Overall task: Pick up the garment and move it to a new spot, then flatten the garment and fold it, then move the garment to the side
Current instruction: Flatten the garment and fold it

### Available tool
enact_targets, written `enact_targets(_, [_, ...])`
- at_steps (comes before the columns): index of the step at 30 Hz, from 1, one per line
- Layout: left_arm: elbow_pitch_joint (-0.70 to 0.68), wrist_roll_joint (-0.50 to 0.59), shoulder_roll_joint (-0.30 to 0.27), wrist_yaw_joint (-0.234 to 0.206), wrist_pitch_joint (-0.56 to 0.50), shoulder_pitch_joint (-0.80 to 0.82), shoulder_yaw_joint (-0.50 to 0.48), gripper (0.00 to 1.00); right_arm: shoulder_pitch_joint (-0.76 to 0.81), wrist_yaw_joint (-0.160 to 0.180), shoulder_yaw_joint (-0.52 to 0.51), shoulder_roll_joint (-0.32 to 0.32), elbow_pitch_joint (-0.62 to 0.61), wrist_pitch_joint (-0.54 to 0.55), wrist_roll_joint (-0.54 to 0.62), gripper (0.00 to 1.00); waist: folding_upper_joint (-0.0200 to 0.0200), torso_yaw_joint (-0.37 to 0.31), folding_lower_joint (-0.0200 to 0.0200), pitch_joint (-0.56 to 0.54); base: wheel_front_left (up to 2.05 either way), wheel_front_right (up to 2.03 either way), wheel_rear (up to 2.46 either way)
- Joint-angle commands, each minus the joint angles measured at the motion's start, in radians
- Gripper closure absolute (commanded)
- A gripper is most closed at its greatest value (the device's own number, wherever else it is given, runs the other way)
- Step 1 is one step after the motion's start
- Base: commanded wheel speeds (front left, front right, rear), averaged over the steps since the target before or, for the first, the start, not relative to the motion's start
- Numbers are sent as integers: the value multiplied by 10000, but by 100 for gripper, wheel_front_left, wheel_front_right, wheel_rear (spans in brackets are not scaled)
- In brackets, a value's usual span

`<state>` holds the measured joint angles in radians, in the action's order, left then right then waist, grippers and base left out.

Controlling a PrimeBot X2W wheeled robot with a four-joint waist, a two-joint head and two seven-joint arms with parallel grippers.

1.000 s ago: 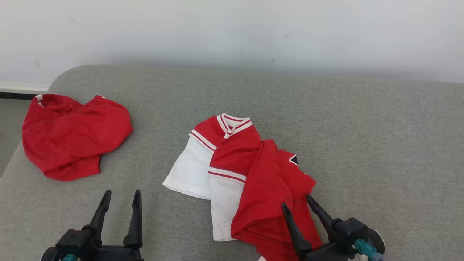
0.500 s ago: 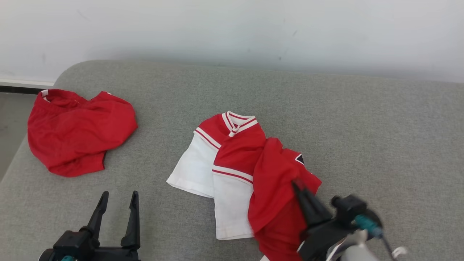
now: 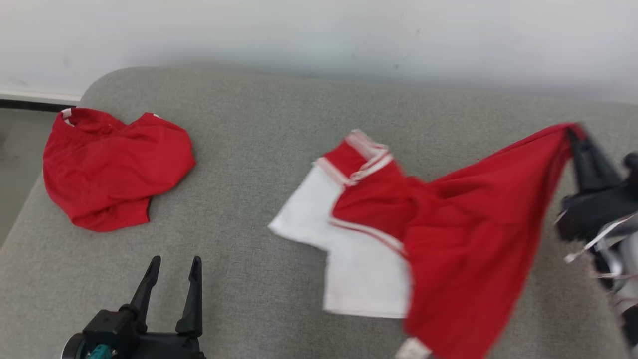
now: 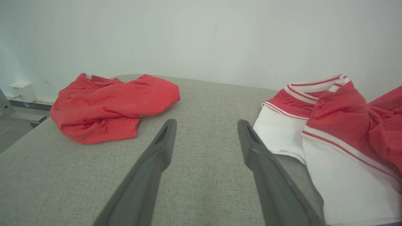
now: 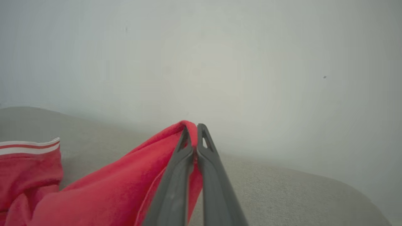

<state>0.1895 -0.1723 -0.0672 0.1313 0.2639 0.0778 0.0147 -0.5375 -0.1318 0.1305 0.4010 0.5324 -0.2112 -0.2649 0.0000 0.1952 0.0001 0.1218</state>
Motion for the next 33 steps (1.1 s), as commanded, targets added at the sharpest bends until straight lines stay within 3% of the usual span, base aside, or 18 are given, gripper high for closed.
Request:
enact_targets(1, [0, -42, 8, -15, 9, 138, 6, 0, -283, 22, -187, 221, 96, 74, 46, 100, 0, 169, -1, 181, 0, 0, 0])
enact_targets(6, [-5, -148, 10, -15, 9, 246, -44, 0, -1066, 22, -651, 608, 930, 686, 378, 100, 0, 290, -1, 465, 0, 0, 0])
enact_targets(8, [-10, -168, 32, -15, 9, 271, -29, 0, -1345, 22, -713, 612, 1225, 714, 550, 13, 0, 293, -1, 538, 0, 0, 0])
enact_targets(9, [3, -183, 36, -15, 9, 278, -27, 0, -1446, 22, -727, 533, 1323, 678, 630, 0, 0, 282, -1, 552, 0, 0, 0])
enact_targets(15, [28, -171, 44, -15, 9, 272, -137, 0, -1582, 22, -982, 198, 1545, 83, 990, 0, 0, -10, -1, 432, 0, 0, 0])
enact_targets(20, [-32, -43, -14, -15, 9, 155, -267, 0, -1059, 22, -1045, -276, 940, -376, 1185, 0, 0, -385, -1, 203, 0, 0, 0])
enact_targets(33, [-171, 126, -150, -17, 9, -157, -637, 0, 2545, 22, -1148, -1963, -2959, -529, 1203, 0, 0, -1193, -1, -147, 0, 0, 0])
